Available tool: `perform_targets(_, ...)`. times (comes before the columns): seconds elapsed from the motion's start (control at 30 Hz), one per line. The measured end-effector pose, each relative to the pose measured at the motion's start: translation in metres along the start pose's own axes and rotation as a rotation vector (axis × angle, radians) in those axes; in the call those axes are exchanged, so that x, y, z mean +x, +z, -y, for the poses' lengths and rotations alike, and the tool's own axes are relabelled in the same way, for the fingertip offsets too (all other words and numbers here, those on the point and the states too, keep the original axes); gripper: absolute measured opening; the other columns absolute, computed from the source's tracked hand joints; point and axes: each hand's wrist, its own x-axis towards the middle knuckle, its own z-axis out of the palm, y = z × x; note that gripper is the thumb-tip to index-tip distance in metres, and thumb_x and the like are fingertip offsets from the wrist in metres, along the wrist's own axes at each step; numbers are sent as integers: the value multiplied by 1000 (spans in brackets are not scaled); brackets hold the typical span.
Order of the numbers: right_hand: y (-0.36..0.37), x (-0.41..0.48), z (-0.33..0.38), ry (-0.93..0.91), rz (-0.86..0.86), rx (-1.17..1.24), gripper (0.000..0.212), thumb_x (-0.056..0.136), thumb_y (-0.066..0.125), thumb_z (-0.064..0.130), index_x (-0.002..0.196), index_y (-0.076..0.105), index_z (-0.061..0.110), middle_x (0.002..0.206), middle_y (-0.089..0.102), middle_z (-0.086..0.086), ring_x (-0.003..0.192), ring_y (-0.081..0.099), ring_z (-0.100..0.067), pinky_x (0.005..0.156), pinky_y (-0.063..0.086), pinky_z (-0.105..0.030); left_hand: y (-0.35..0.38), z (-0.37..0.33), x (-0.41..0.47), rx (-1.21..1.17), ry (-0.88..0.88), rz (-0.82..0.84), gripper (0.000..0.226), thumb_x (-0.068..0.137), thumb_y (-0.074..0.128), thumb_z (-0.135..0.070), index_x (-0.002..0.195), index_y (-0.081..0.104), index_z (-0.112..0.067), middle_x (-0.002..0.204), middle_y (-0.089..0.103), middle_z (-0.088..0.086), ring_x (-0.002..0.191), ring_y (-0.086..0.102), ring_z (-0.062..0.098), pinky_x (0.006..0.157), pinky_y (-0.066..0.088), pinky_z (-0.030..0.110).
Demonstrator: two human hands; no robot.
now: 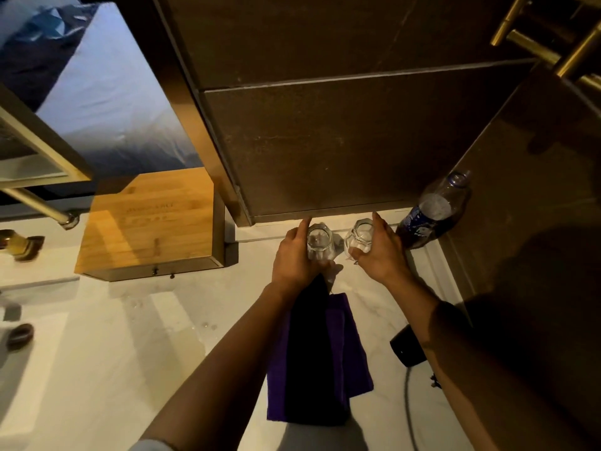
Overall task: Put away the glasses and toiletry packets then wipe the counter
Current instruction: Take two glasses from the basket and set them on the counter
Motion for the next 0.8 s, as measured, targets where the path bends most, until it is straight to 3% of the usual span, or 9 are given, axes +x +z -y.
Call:
perform_targets(0.07, 4, -10, 2, -13, 16, -20, 103, 84, 75, 29, 159, 4, 23, 165, 14, -11, 151, 17, -36, 117, 30, -49, -11, 7, -10, 15, 12, 41, 111, 72, 85, -51, 160, 19, -30, 157, 42, 8, 140, 44, 32, 113, 41, 46)
perform_targets(0.17, 14, -36, 2, -60, -50, -5, 105, 83, 76, 29, 158, 3, 27, 166, 8, -12, 152, 13, -37, 117, 28, -47, -32, 26, -36, 37, 39, 77, 99, 80, 80, -47, 159, 23, -31, 159, 41, 6, 141, 44, 31, 112, 41, 43)
perform_targets(0.27, 25, -67, -4, -102, -65, 22, 98, 84, 73, 35, 157, 8, 29, 166, 10, -7, 151, 16, -33, 118, 32, -50, -55, 54, -75, 30, 25, 97, 83, 84, 76, -45, 154, 33, -32, 152, 50, 5, 136, 49, 26, 109, 45, 43)
perform_targets(0.37, 37, -105, -13, -87, -11, 144, 81, 84, 73, 39, 152, 30, 26, 157, 31, -5, 142, 36, -27, 110, 42, -50, -76, 91, -127, -47, -12, 159, 64, 88, 73, -44, 145, 47, -29, 140, 61, 2, 126, 59, 21, 106, 51, 41)
perform_targets(0.43, 47, -136, -14, -42, 105, 315, 66, 84, 75, 32, 143, 46, 25, 146, 47, -4, 132, 48, -24, 105, 47, -44, -91, 119, -172, -112, -45, 237, 53, 90, 70, -45, 139, 53, -30, 134, 64, -4, 121, 62, 15, 104, 53, 39)
perform_targets(0.53, 61, -186, -17, 49, 366, 492, 36, 85, 75, 11, 119, 64, 20, 124, 65, -9, 115, 62, -25, 95, 51, -35, -108, 158, -247, -202, -82, 359, 30, 92, 67, -46, 122, 61, -48, 123, 67, -22, 112, 64, -1, 98, 55, 26)
perform_targets(0.63, 80, -240, -22, 107, 680, 515, 16, 87, 69, -1, 95, 73, 12, 104, 72, -25, 92, 69, -28, 86, 53, -38, -118, 197, -324, -342, -232, 412, 21, 91, 69, -47, 111, 71, -41, 114, 73, -16, 101, 70, 0, 86, 55, 17)
perform_targets(0.73, 104, -290, -16, 69, 965, 300, 11, 88, 71, 10, 97, 76, 5, 95, 76, -17, 86, 72, -21, 81, 57, -28, -109, 248, -388, -336, -377, 441, 19, 92, 69, -43, 110, 73, -39, 109, 74, -17, 103, 69, -2, 94, 55, 21)
perform_targets(0.8, 137, -319, -13, 40, 1071, 129, 20, 93, 67, 17, 106, 75, 6, 104, 77, -10, 98, 71, -18, 86, 54, -20, -97, 283, -430, -302, -525, 415, 31, 93, 69, -42, 121, 71, -29, 114, 73, -11, 105, 67, -1, 101, 53, 26)
